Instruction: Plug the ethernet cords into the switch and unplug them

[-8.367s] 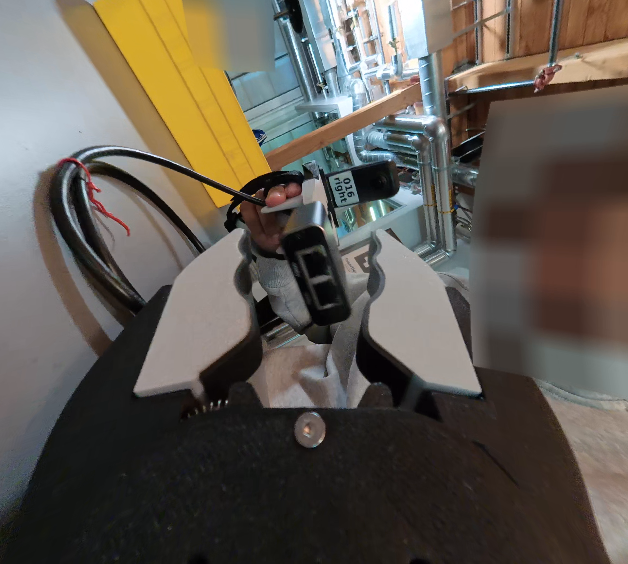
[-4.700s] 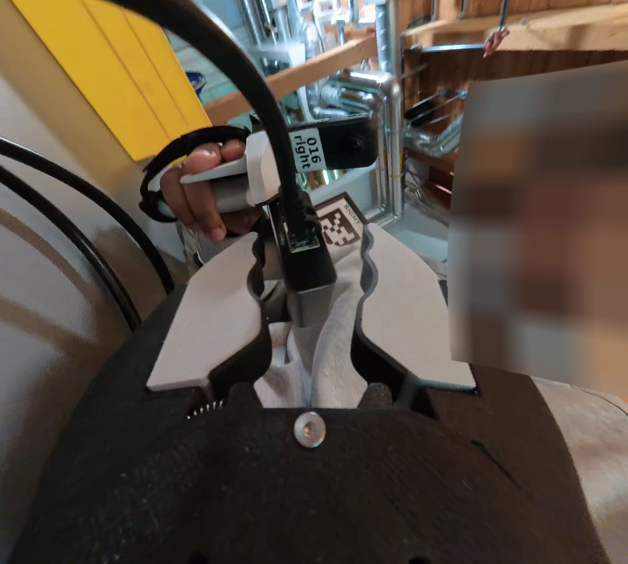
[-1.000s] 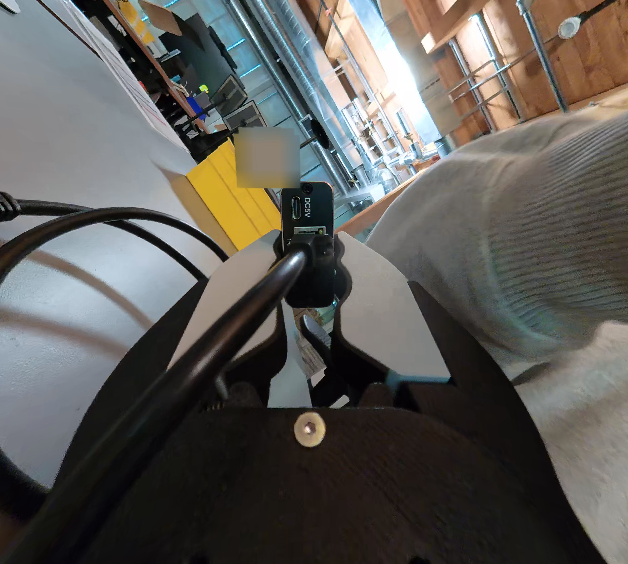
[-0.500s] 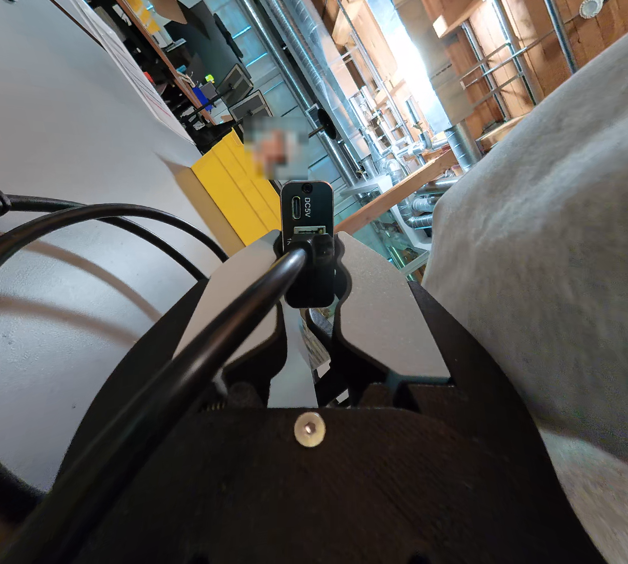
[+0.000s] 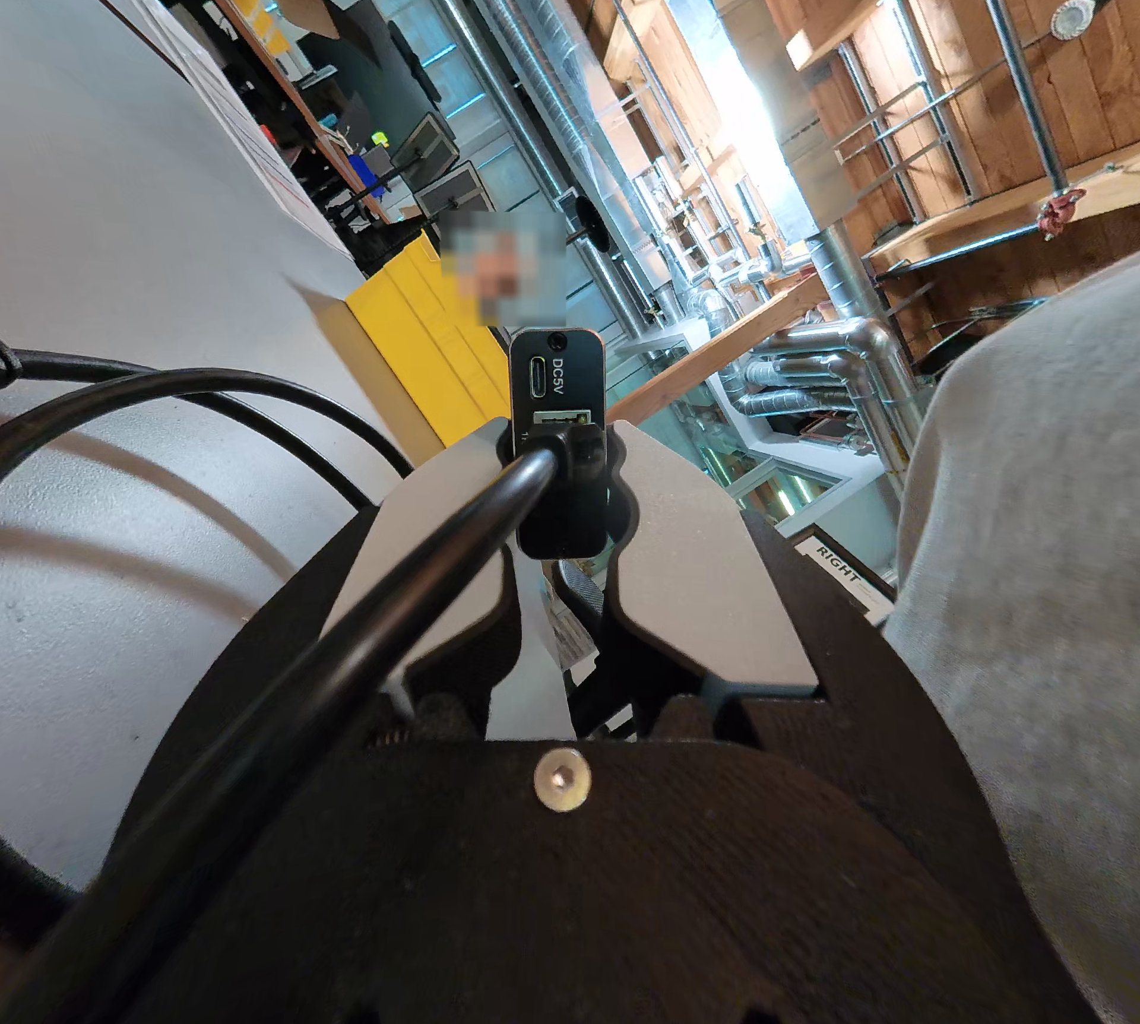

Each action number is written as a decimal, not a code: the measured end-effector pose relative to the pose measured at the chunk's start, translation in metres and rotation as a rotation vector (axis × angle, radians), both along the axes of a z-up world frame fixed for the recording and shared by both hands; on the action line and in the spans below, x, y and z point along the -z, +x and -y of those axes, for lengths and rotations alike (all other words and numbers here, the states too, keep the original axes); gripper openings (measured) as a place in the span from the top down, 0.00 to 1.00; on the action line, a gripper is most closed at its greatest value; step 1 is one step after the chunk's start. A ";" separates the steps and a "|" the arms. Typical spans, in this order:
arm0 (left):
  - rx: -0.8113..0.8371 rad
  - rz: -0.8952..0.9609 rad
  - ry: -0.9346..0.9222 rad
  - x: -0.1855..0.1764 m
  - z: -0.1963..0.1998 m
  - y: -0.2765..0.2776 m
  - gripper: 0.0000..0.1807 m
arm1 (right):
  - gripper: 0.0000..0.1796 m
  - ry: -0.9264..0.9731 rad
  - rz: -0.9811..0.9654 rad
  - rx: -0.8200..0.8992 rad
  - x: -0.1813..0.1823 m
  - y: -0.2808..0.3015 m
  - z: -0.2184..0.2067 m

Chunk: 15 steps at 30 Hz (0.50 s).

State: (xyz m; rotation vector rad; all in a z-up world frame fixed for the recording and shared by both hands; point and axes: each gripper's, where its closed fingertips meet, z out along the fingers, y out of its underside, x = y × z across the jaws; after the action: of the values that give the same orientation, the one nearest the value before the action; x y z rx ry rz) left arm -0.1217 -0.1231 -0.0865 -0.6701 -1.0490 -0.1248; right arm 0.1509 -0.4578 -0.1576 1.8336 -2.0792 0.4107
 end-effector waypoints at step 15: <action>0.009 0.001 0.001 0.000 -0.001 0.000 0.86 | 0.97 -0.012 -0.081 -0.029 0.021 0.003 0.014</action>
State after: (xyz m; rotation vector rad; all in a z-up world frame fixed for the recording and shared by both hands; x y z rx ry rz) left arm -0.1214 -0.1226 -0.0867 -0.6740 -1.0474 -0.1335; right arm 0.1536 -0.4715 -0.1785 1.8443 -1.9938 0.3495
